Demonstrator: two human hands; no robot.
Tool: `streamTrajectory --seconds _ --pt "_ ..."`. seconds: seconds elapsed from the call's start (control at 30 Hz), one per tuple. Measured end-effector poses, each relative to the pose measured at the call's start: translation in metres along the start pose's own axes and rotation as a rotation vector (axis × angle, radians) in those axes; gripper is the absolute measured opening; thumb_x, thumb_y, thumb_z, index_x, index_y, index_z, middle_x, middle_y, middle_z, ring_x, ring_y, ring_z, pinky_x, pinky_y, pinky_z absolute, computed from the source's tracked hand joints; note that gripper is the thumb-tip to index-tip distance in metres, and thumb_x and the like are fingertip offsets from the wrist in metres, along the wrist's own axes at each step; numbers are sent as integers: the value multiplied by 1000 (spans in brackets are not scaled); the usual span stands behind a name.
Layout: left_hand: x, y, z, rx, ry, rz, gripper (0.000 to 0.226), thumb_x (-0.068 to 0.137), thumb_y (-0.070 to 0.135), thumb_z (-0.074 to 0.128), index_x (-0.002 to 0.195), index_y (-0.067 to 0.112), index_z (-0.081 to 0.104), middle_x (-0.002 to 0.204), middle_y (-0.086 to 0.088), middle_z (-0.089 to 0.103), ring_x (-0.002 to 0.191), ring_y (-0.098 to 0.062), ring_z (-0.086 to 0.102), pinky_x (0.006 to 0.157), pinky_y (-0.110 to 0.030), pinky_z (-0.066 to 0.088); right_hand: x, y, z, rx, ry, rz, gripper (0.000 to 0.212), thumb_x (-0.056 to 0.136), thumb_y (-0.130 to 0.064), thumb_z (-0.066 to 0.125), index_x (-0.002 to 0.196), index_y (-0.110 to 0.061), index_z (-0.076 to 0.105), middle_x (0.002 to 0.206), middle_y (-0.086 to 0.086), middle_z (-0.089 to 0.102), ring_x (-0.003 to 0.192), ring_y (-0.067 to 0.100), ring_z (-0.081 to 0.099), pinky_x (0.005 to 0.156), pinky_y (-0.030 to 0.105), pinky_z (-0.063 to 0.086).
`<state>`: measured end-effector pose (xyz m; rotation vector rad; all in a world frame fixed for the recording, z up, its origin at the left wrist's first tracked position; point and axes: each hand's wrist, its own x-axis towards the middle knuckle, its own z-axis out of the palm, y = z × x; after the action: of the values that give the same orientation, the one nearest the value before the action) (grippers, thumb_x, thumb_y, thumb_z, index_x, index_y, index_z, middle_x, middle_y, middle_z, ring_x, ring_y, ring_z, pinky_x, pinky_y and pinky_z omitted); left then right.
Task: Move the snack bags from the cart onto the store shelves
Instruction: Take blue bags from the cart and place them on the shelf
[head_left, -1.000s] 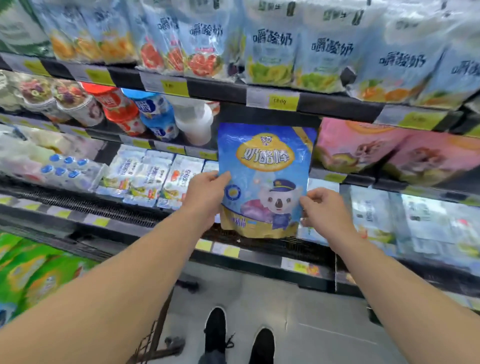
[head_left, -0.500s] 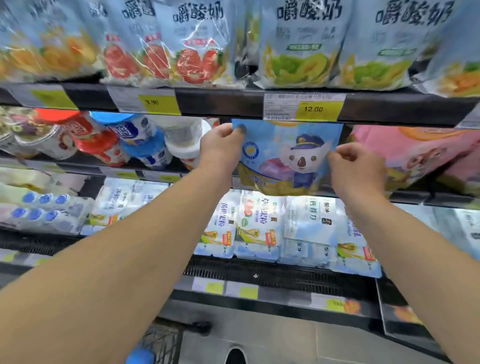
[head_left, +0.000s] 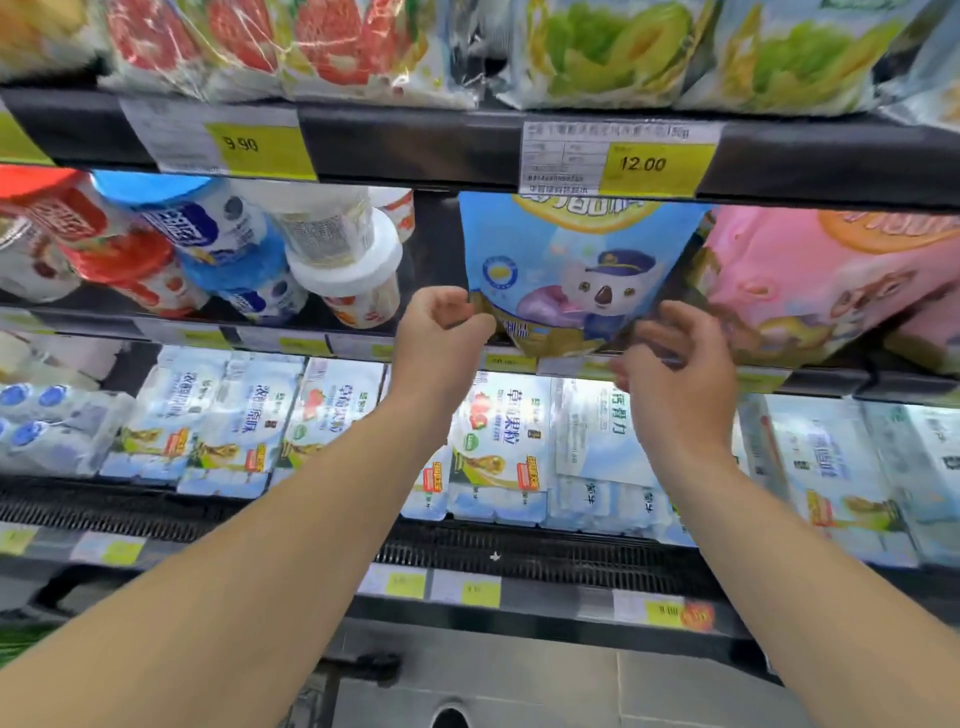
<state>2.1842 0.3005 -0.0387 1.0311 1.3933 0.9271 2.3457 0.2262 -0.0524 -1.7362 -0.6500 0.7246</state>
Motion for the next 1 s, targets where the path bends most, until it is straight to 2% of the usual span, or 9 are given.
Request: streamTrajectory --seconds 0.13,0.2,0.27,0.33,0.47,0.7,0.83,0.9,1.0 --pt "-7 2 10 -71 -182 -80 24 92 7 59 104 28 60 105 9 66 103 -25 69 90 -41 57 1 0 4 -32 -89 6 51 79 -19 56 123 -42 54 116 -25 61 106 12 64 88 46 56" --pt "-6 4 15 -57 -273 -100 25 95 8 55 92 32 61 92 14 65 99 -23 69 90 -39 57 5 -3 5 -49 -110 4 53 79 -16 56 122 -45 55 107 -33 61 104 4 61 91 45 55" --pt "-4 6 20 -28 -336 -109 25 96 12 54 90 35 61 88 13 61 97 -23 67 90 -40 55 9 -6 7 -64 -118 6 55 77 -15 54 126 -42 57 108 -34 61 103 5 62 91 44 55" --pt "2 6 27 -21 -367 -118 26 96 15 54 91 40 60 94 13 62 103 -24 68 90 -41 57 15 -6 10 -77 -110 8 65 71 -23 54 133 -40 53 121 -28 61 110 10 62 93 43 55" --pt "15 7 39 -73 -373 -146 32 96 14 56 117 38 55 103 10 64 102 -25 69 90 -40 58 33 -2 17 -82 -62 -3 76 58 -38 50 134 -43 51 125 -22 61 112 15 63 94 44 54" --pt "25 16 51 -51 -383 -172 52 96 14 56 144 30 42 110 6 62 100 -25 69 87 -40 58 51 -2 23 -99 -56 1 81 54 -40 51 135 -46 47 129 -24 58 113 19 64 94 47 54" --pt "17 15 39 17 -345 -191 57 96 14 57 148 22 37 113 0 63 97 -24 70 86 -41 59 36 -11 14 -114 -72 22 76 63 -33 56 138 -43 45 129 -25 51 119 18 59 99 45 51" --pt "8 12 27 60 -310 -202 52 96 16 59 145 21 43 123 -3 62 97 -22 70 85 -40 60 25 -12 9 -146 -110 30 66 75 -22 59 138 -36 47 127 -20 53 121 12 54 102 41 48" --pt "-11 3 5 64 -256 -210 45 93 19 63 137 21 53 123 -1 62 97 -19 71 87 -40 59 7 -13 3 -226 -192 -6 50 84 -16 58 132 -31 53 124 -16 58 113 7 54 96 34 48"
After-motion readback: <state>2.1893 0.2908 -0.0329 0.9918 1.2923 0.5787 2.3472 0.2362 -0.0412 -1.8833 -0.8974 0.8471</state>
